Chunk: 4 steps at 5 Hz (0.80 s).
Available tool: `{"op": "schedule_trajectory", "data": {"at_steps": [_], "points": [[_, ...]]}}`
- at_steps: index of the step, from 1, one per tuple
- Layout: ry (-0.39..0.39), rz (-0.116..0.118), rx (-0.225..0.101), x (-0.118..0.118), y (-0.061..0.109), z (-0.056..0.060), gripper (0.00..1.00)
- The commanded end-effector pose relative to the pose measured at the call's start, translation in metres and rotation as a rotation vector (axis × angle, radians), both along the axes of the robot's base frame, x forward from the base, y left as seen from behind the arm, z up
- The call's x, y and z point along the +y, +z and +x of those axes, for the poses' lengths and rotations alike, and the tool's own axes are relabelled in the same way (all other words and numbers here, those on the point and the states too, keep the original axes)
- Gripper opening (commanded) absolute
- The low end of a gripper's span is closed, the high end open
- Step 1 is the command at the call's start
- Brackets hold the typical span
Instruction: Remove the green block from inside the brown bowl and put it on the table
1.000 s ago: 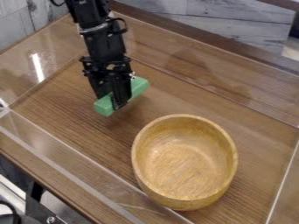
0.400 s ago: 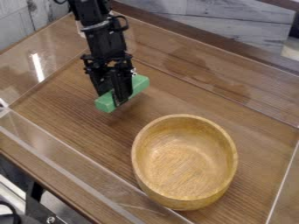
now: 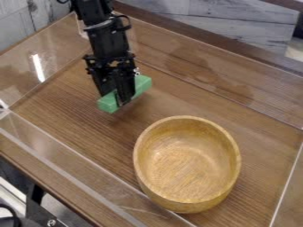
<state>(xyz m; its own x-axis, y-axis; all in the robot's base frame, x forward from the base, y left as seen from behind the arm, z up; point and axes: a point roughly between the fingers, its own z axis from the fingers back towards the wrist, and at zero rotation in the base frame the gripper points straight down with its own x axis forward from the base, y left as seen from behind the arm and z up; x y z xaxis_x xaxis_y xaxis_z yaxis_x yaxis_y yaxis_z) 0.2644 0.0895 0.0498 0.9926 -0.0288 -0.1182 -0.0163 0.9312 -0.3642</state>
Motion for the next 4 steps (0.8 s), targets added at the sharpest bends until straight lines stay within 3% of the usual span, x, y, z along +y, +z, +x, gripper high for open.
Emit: {"op": "schedule_trajectory", "data": {"at_steps": [1,4], "points": [[0.003,0.021,-0.048,0.0054,0.0137,0.0113,0.00],[0.006,0.011,-0.033,0.0056,0.0131,0.0159,0.00]]}}
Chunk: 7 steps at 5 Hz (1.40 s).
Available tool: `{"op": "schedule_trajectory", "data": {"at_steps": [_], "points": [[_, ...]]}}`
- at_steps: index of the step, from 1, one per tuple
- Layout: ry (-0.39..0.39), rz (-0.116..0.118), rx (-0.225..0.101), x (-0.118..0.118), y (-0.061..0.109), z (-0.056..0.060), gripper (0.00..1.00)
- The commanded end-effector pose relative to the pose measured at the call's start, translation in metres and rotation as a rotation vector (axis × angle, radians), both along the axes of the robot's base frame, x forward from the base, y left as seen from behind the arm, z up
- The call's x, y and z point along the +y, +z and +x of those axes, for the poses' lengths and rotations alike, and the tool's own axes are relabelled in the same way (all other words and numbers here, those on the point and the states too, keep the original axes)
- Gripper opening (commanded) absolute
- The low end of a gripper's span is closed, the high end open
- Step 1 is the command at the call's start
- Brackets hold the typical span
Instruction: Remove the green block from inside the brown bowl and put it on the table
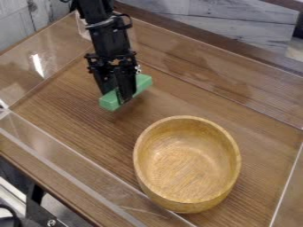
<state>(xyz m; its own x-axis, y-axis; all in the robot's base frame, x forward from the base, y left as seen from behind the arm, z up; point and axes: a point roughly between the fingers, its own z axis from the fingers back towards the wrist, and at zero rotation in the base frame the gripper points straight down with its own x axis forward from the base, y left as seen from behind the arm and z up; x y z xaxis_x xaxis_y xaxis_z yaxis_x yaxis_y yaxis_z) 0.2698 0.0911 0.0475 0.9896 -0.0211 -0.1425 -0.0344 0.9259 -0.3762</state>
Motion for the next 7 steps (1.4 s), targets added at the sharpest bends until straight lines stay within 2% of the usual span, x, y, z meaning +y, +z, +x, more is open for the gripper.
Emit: {"op": "schedule_trajectory", "data": {"at_steps": [1,7], "points": [[-0.002,0.022,-0.050,0.0040,0.0152,0.0116,0.00],[-0.007,0.002,0.001,0.0034,0.0165,0.0143,0.00]]}}
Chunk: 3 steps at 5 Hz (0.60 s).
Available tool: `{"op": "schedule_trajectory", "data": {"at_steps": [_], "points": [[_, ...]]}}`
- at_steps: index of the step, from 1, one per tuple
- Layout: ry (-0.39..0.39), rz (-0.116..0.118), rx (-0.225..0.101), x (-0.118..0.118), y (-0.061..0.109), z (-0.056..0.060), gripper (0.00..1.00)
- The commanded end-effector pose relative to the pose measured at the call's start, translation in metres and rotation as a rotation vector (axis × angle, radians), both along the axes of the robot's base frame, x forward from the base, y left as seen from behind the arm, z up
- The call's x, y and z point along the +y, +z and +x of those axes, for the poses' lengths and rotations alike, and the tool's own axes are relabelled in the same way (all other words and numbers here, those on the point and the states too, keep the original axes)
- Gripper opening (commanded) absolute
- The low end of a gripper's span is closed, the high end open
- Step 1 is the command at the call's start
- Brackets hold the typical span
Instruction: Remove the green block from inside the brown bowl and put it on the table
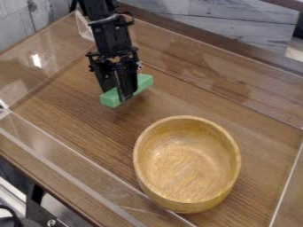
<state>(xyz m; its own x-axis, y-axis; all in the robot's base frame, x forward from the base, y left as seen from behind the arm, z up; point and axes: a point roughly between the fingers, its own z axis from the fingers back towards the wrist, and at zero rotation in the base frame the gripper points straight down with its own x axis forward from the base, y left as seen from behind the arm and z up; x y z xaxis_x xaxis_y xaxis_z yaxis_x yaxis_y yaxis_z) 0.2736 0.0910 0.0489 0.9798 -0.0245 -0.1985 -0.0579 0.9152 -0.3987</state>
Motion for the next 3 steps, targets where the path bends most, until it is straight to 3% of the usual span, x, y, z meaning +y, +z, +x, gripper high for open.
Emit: {"op": "schedule_trajectory", "data": {"at_steps": [1,3], "points": [[-0.012,0.026,-0.049,0.0035,0.0153,0.0106,0.00],[-0.020,0.019,-0.034,0.0031,0.0159,0.0107,0.00]]}}
